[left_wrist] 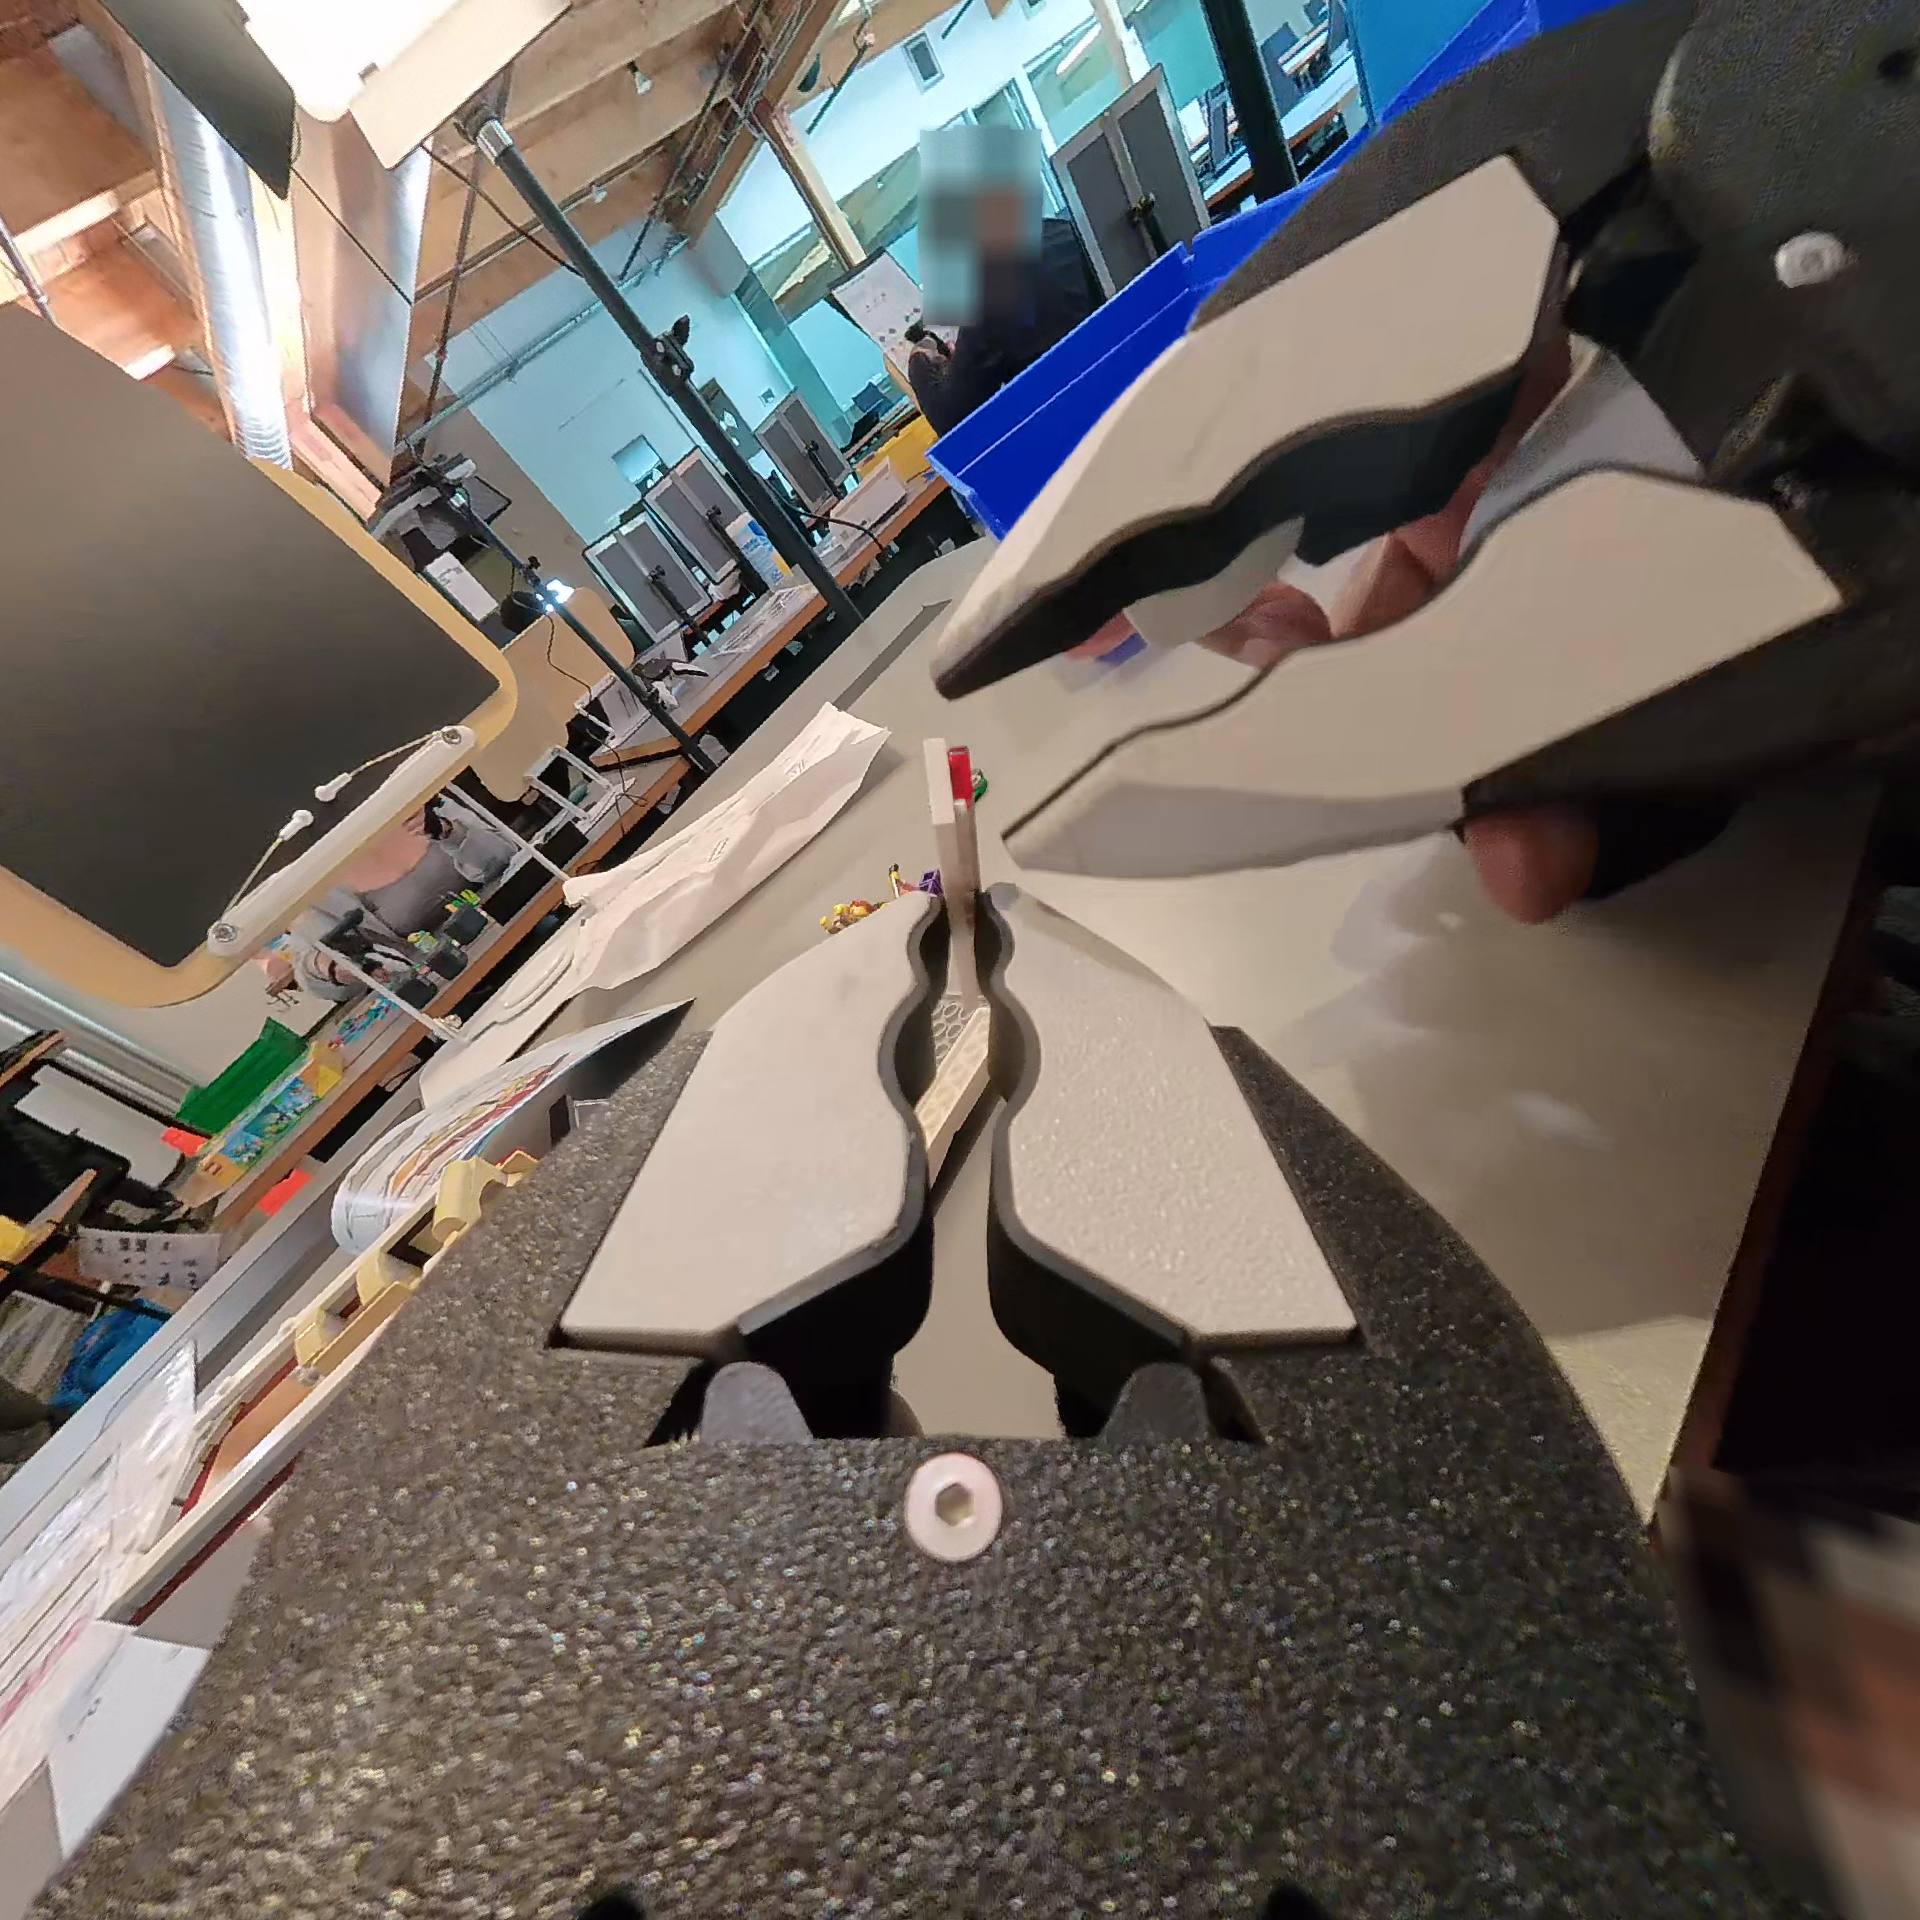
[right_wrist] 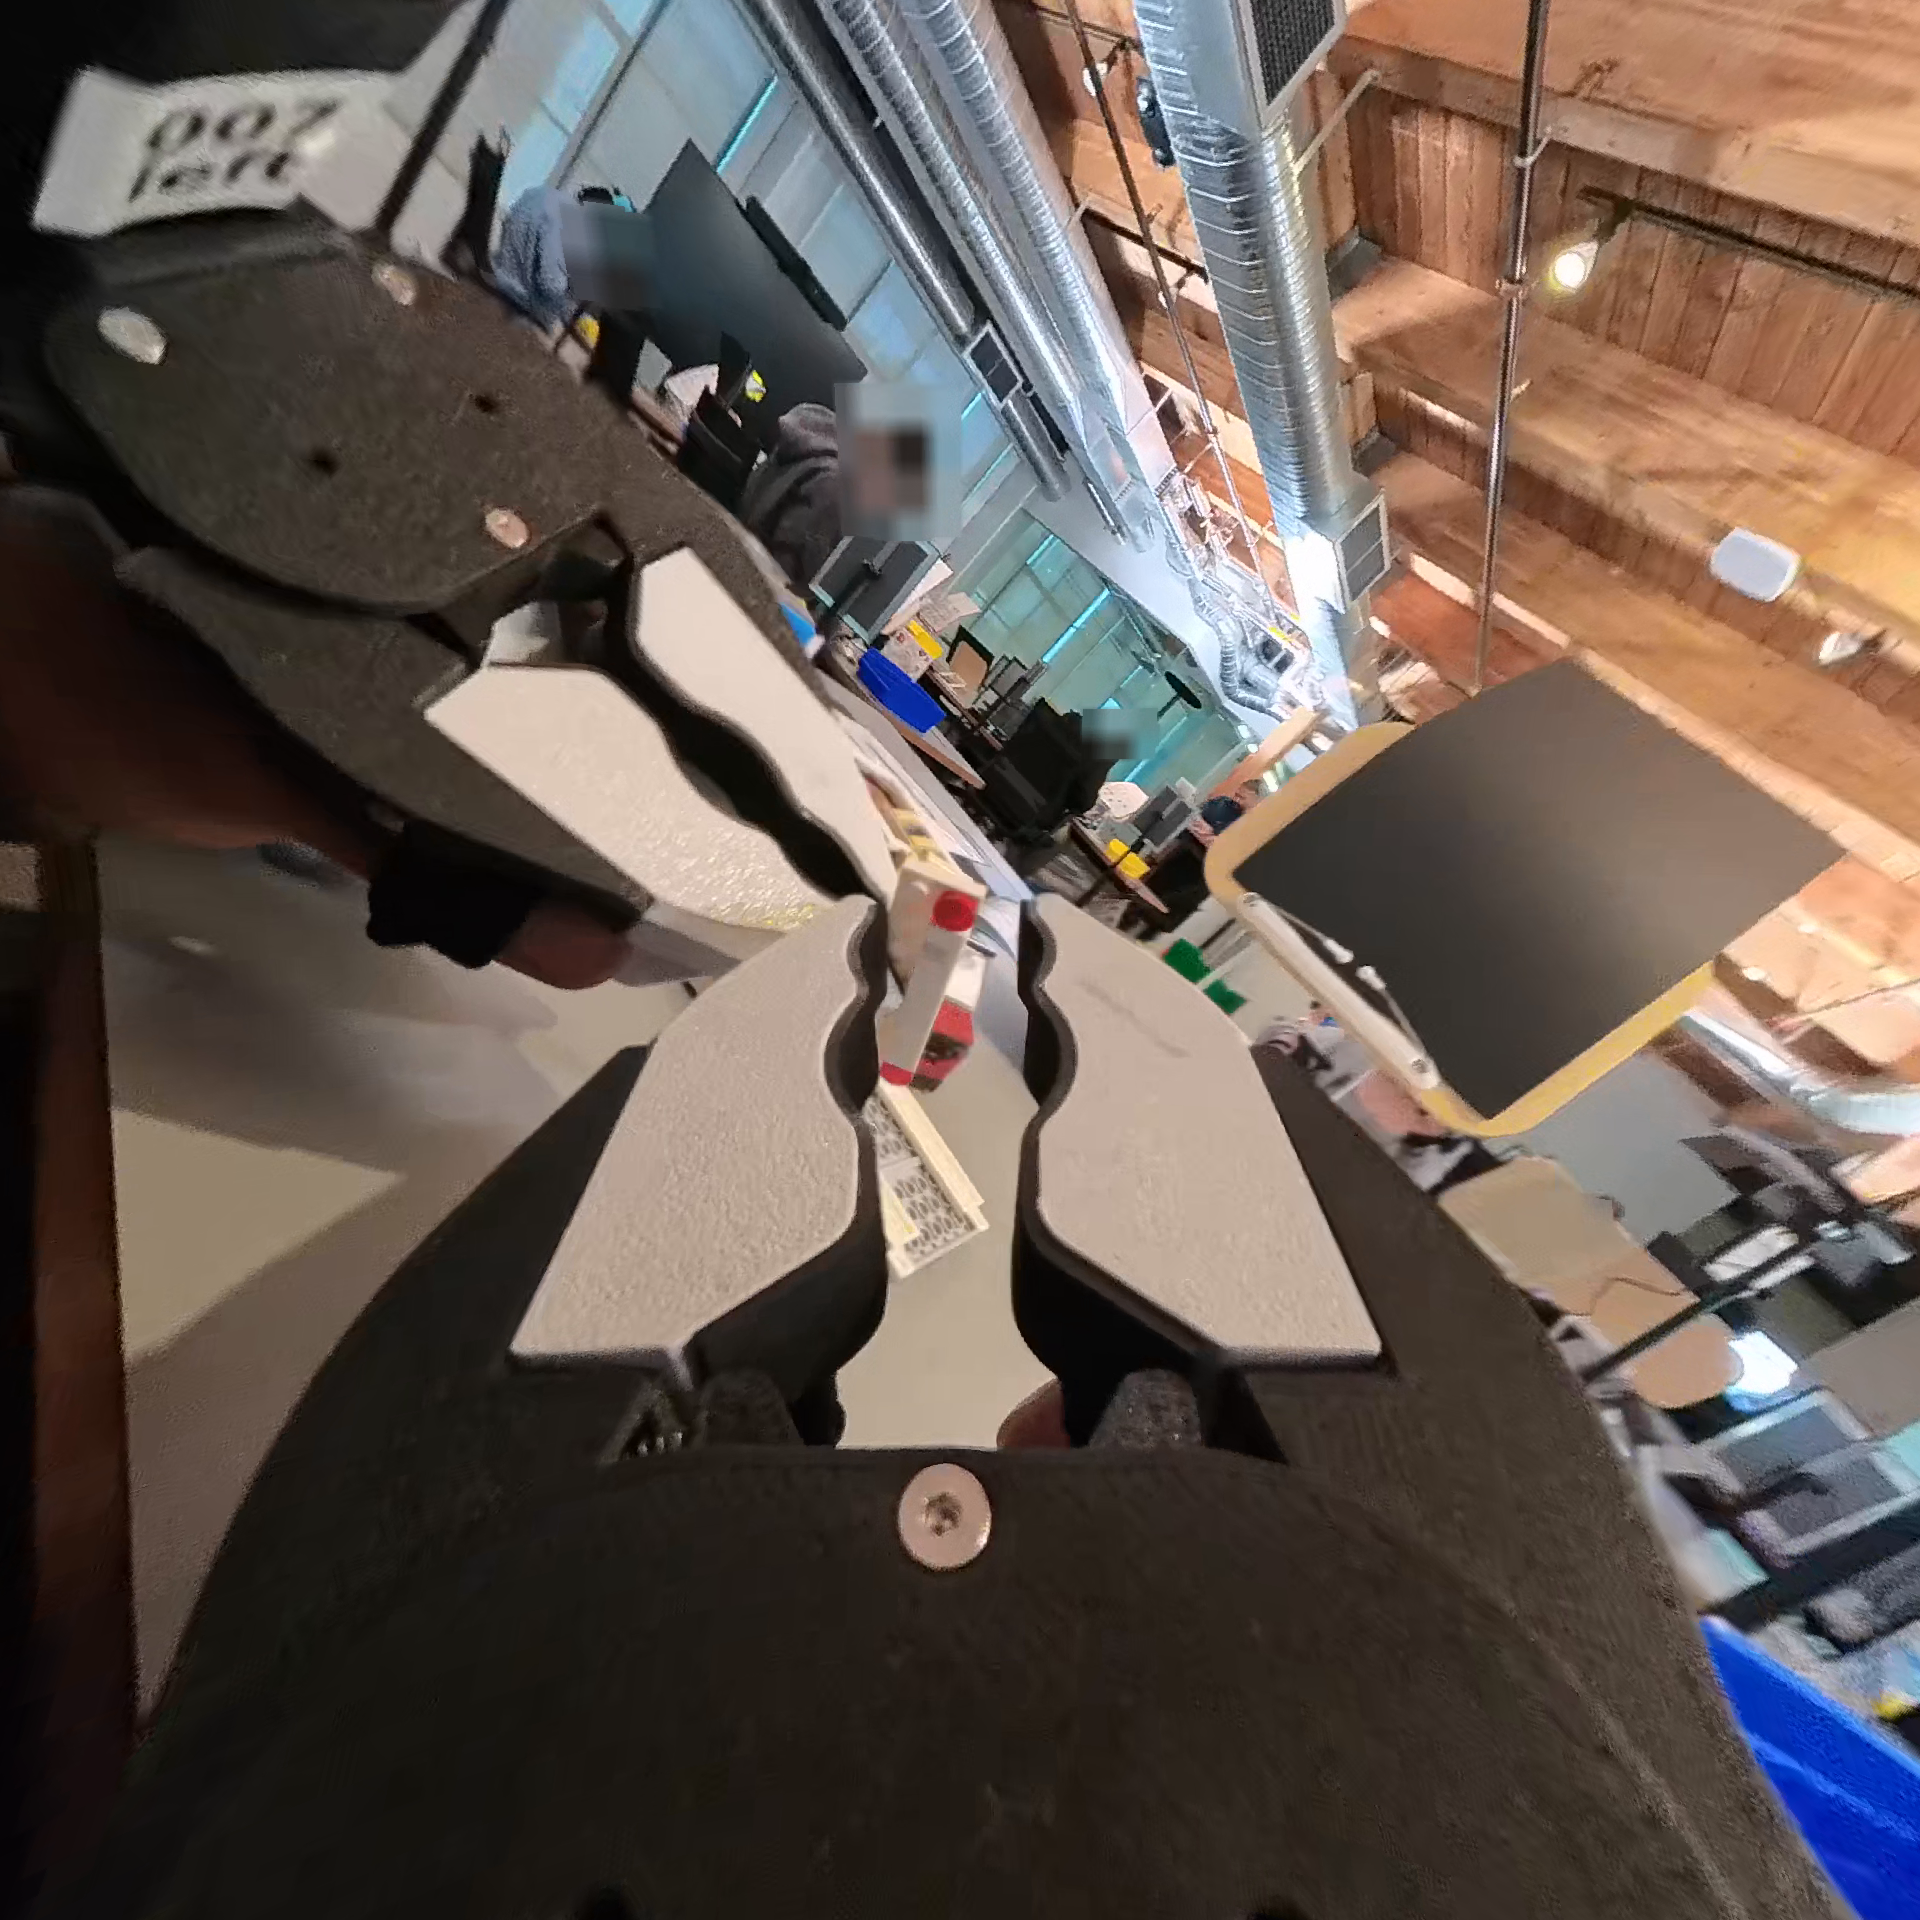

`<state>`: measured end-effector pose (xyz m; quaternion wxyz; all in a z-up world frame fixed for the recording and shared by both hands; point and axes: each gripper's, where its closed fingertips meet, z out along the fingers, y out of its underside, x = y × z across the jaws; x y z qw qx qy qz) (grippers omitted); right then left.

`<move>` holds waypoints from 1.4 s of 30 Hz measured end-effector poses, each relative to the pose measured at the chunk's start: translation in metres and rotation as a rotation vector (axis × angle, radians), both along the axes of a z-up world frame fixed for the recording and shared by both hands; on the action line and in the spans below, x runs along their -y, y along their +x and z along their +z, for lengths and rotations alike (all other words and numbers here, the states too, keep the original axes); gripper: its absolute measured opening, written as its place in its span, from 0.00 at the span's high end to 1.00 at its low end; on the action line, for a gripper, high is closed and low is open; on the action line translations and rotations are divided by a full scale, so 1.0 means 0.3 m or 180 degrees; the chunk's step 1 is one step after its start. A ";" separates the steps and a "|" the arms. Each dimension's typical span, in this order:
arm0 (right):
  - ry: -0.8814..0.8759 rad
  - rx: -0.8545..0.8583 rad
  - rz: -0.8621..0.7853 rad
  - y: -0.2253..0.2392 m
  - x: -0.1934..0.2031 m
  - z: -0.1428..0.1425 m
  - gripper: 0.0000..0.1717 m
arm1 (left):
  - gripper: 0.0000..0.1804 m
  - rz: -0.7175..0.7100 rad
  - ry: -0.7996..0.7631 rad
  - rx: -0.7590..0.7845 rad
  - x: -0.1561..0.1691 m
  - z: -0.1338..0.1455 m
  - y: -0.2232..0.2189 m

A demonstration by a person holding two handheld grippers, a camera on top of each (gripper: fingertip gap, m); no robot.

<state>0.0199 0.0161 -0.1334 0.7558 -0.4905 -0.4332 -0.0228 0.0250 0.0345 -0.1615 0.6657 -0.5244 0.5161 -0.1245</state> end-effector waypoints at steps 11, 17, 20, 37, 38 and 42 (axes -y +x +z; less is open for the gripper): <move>-0.0717 -0.0435 0.0424 0.000 0.002 -0.009 0.92 | 0.97 -0.0122 -0.0013 -0.0071 0.015 -0.013 0.015; -0.0818 -0.0515 0.0488 0.003 0.003 -0.008 0.89 | 0.97 -0.0255 -0.0171 -0.0008 0.022 -0.016 0.018; -0.0883 -0.0514 0.0531 -0.004 0.004 -0.013 0.87 | 0.97 -0.0357 -0.0271 0.0004 0.029 -0.019 0.023; -0.1851 -0.1291 0.0901 -0.009 -0.002 0.024 0.91 | 0.94 -0.1278 -0.1328 0.0373 0.110 0.024 0.020; -0.2033 -0.1436 0.0945 -0.002 -0.008 0.028 0.91 | 0.93 -0.1320 -0.1481 0.0429 0.114 0.029 0.020; -0.2729 -0.2055 0.1113 0.027 -0.036 0.031 0.91 | 0.91 -0.1323 -0.1873 0.0608 0.113 0.040 0.027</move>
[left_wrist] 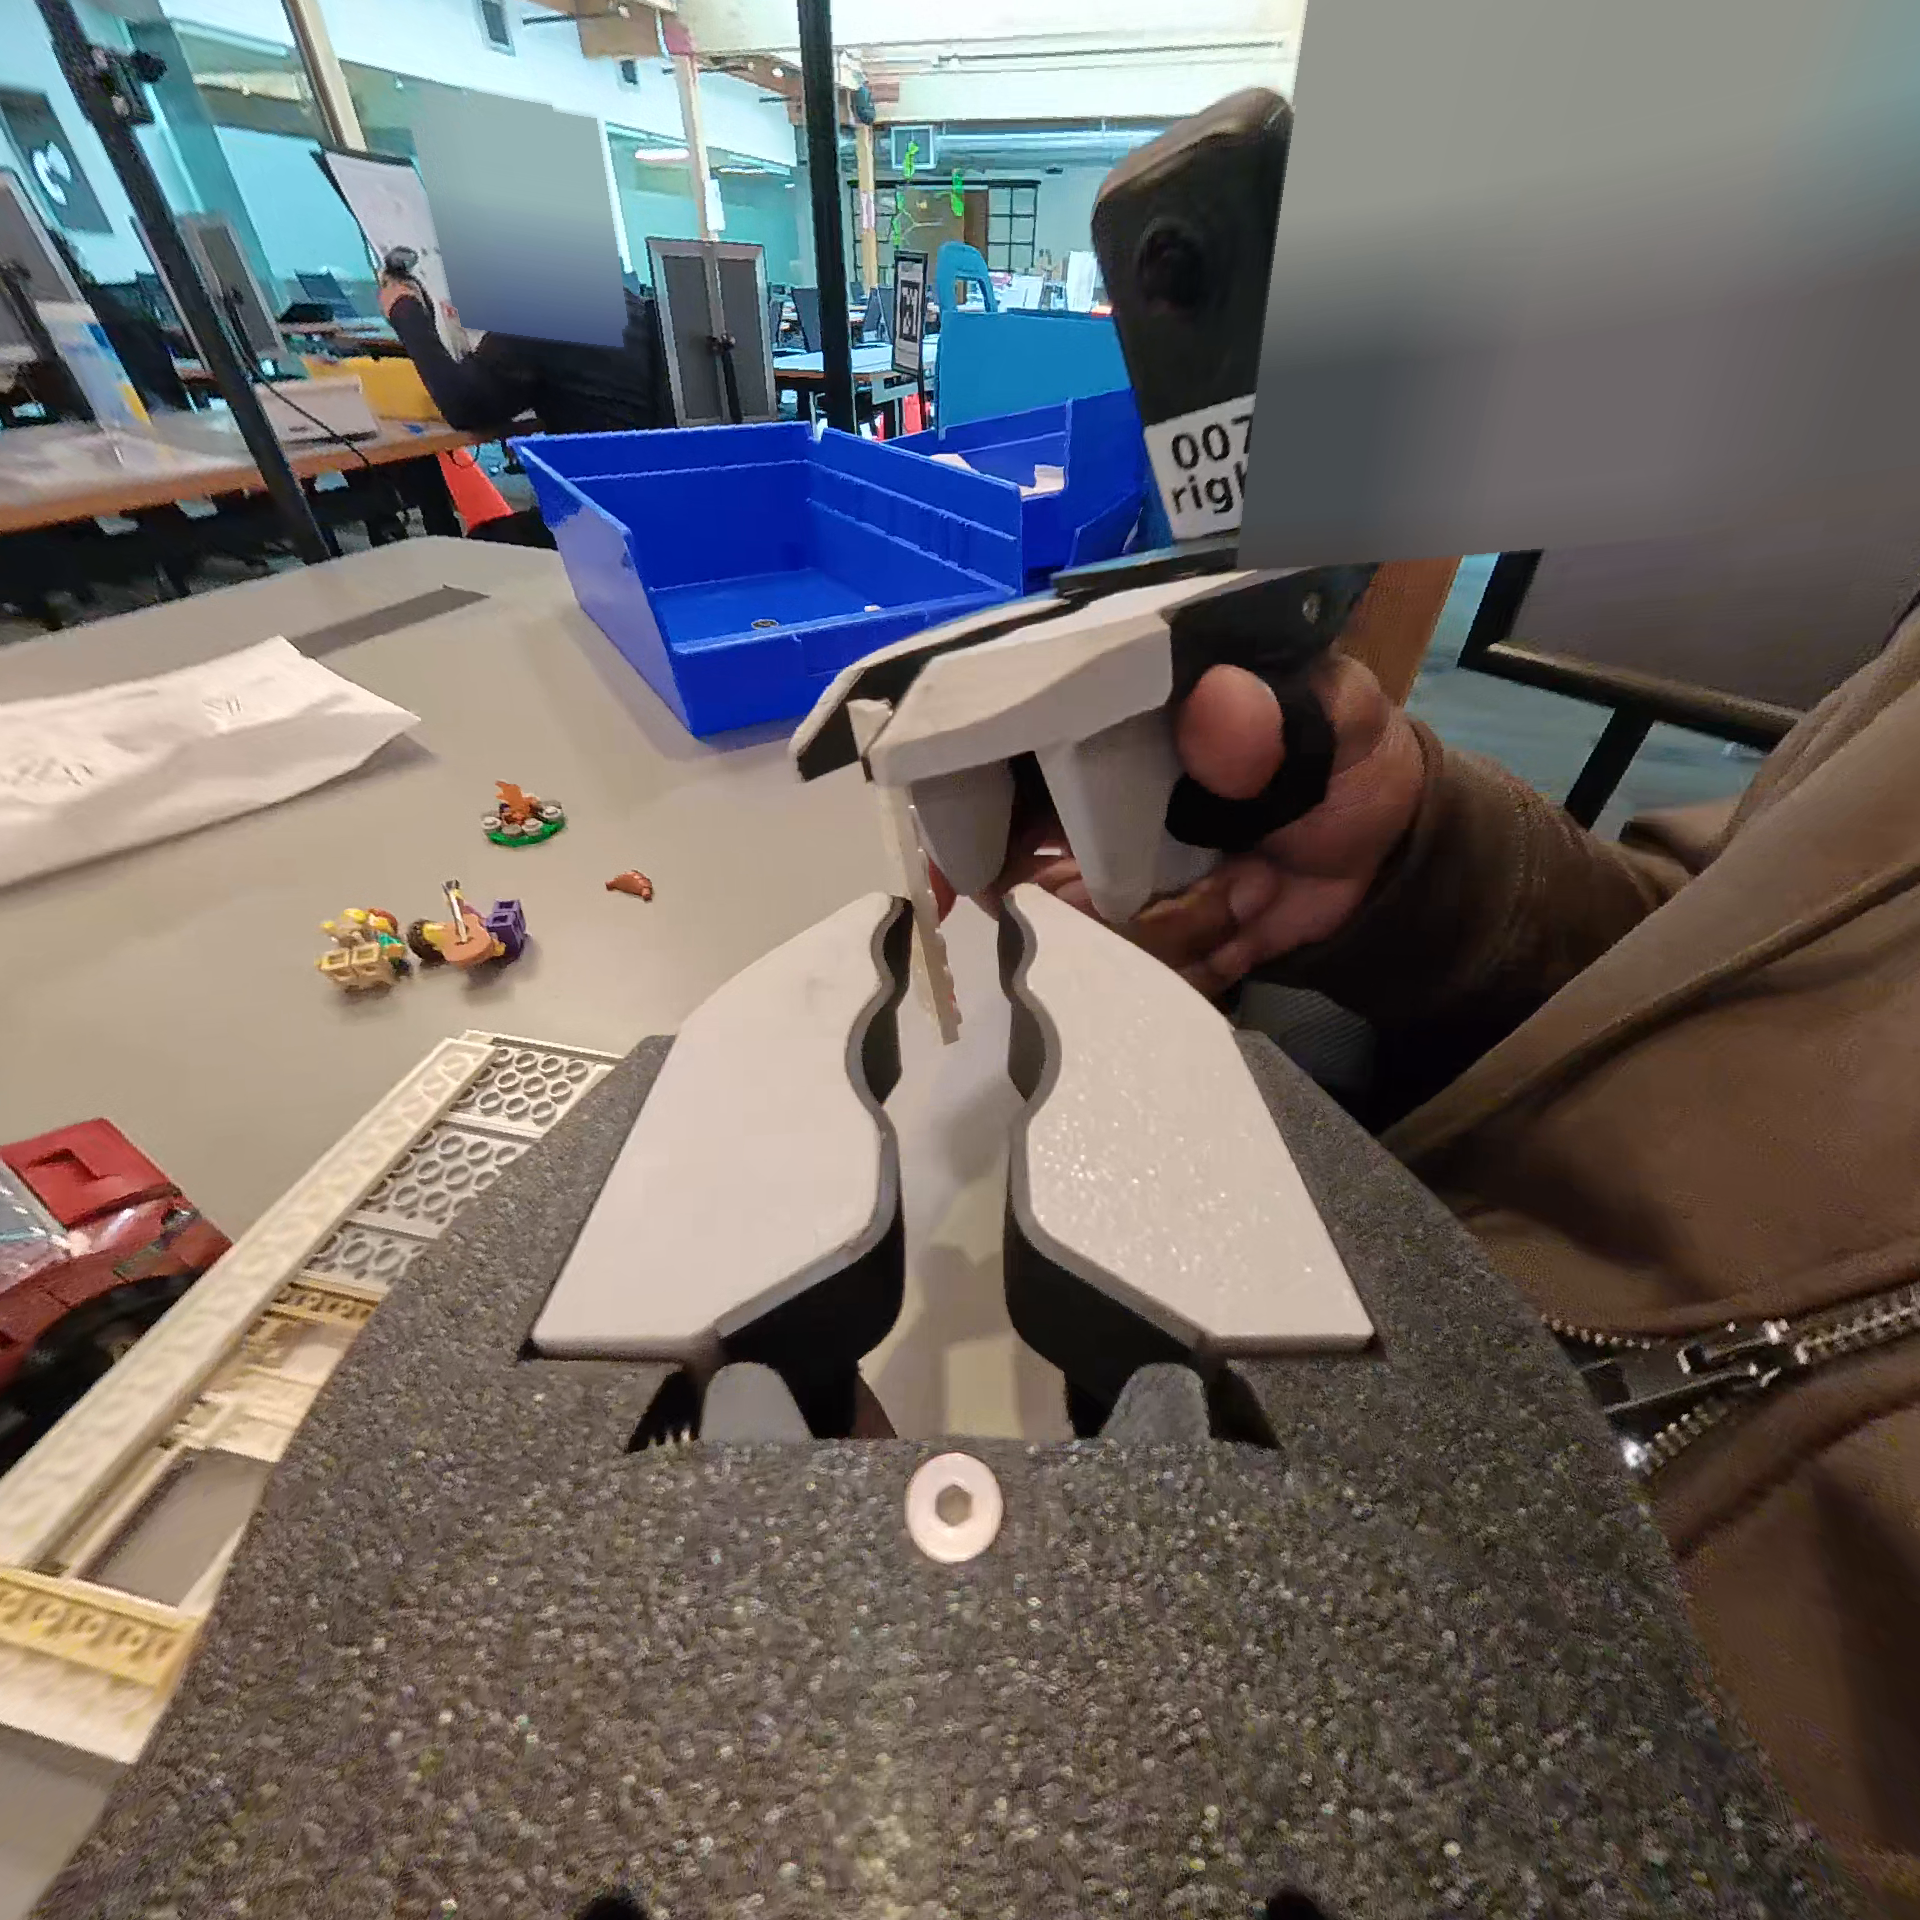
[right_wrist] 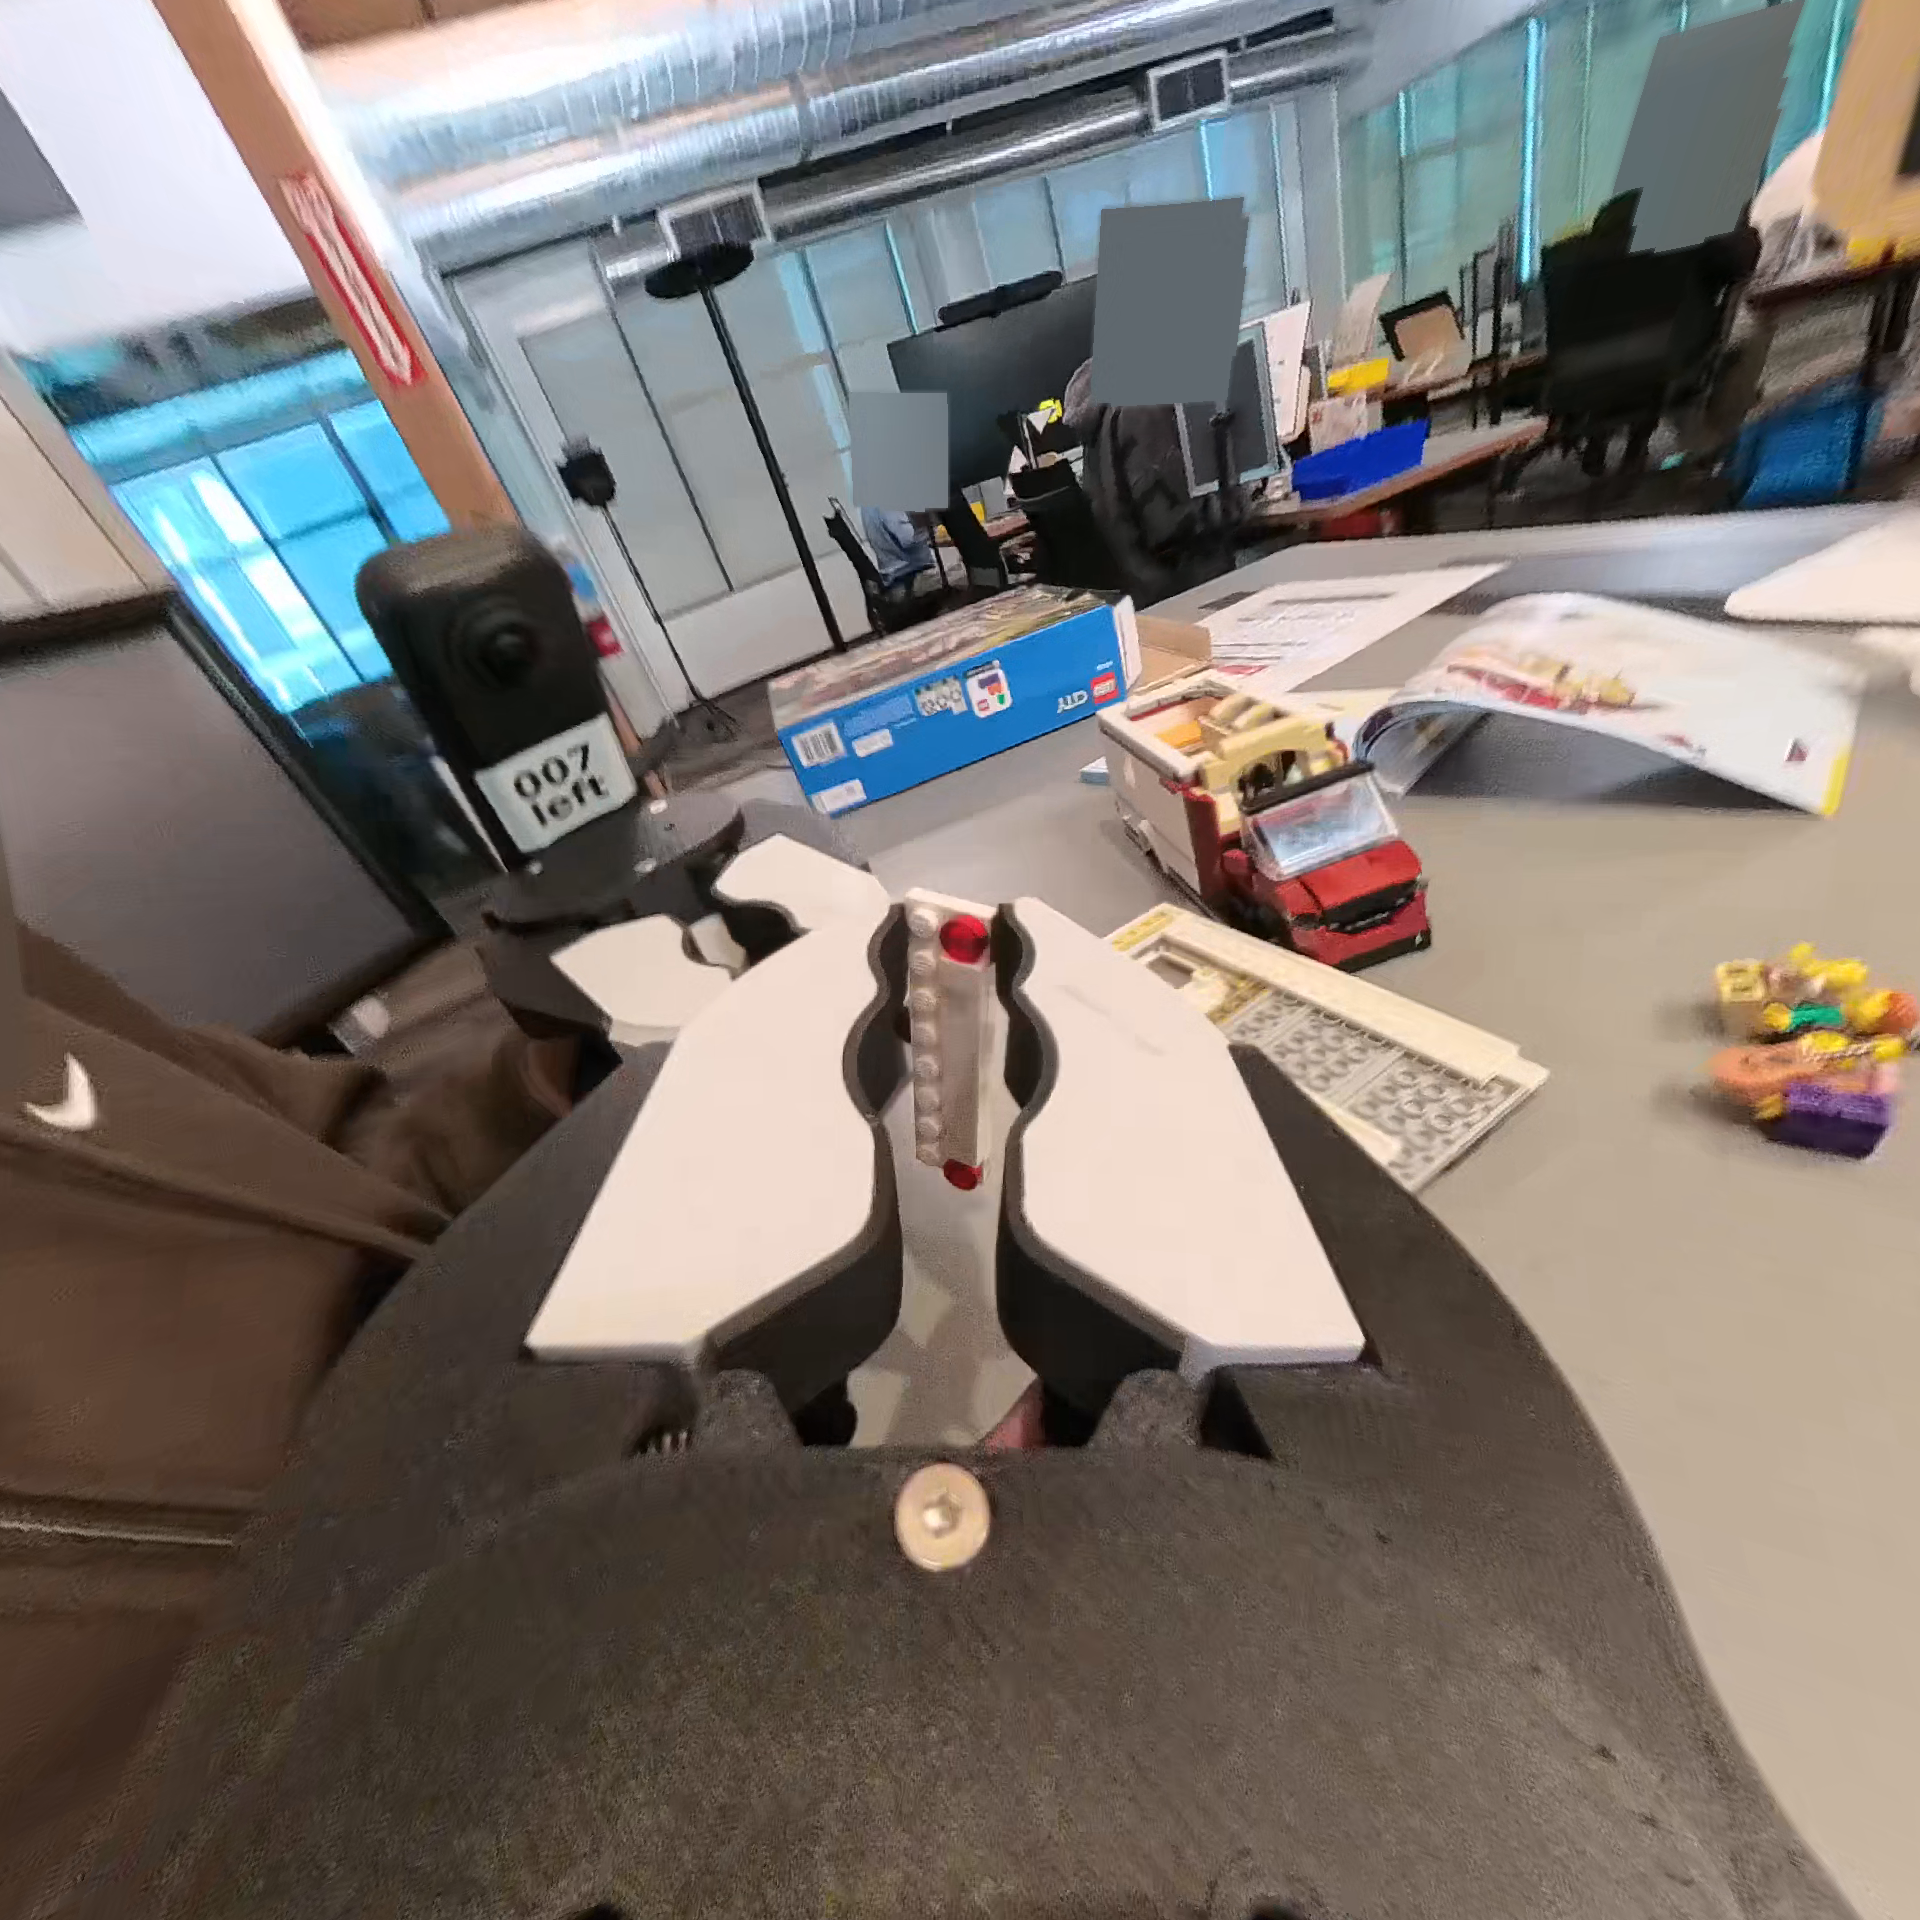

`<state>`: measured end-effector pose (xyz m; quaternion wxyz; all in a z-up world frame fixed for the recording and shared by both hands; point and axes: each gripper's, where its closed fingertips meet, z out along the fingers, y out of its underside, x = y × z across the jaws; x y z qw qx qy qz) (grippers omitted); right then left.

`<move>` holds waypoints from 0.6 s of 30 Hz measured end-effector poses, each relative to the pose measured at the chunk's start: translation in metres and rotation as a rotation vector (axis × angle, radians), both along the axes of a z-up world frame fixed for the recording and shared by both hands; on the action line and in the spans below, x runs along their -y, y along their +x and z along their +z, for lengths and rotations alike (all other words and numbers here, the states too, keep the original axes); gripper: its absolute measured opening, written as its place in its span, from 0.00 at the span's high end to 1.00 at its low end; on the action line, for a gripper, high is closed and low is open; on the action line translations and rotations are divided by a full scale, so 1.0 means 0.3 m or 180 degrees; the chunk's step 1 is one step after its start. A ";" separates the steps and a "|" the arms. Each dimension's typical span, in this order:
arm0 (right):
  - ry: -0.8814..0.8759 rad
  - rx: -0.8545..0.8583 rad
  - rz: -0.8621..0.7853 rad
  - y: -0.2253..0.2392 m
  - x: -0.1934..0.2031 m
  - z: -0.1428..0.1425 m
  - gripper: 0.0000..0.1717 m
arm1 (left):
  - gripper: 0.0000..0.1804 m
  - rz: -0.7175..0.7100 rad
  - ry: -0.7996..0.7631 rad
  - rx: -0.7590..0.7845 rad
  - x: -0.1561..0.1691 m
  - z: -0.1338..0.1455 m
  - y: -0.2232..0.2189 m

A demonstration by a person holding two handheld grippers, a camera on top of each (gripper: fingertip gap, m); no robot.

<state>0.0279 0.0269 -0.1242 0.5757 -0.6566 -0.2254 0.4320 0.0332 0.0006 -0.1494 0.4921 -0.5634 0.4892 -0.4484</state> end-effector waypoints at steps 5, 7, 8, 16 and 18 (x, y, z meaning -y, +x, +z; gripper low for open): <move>-0.0483 -0.0419 0.0168 -0.002 -0.006 -0.010 0.91 | 0.90 0.0125 -0.0330 -0.0075 -0.019 -0.020 0.014; -0.0566 -0.0480 0.0202 -0.007 -0.006 -0.015 0.91 | 0.96 0.0103 -0.0430 -0.0091 -0.017 -0.026 0.016; -0.0574 -0.0490 0.0210 -0.008 -0.007 -0.015 0.91 | 0.96 0.0081 -0.0486 -0.0084 -0.016 -0.026 0.015; -0.0304 -0.0378 0.0040 0.014 -0.011 -0.004 0.85 | 0.97 -0.0117 -0.1547 0.0662 -0.043 0.038 -0.009; -0.0120 -0.0101 -0.0056 0.012 -0.004 -0.017 0.85 | 0.97 -0.0130 -0.1778 0.0946 -0.061 0.062 -0.023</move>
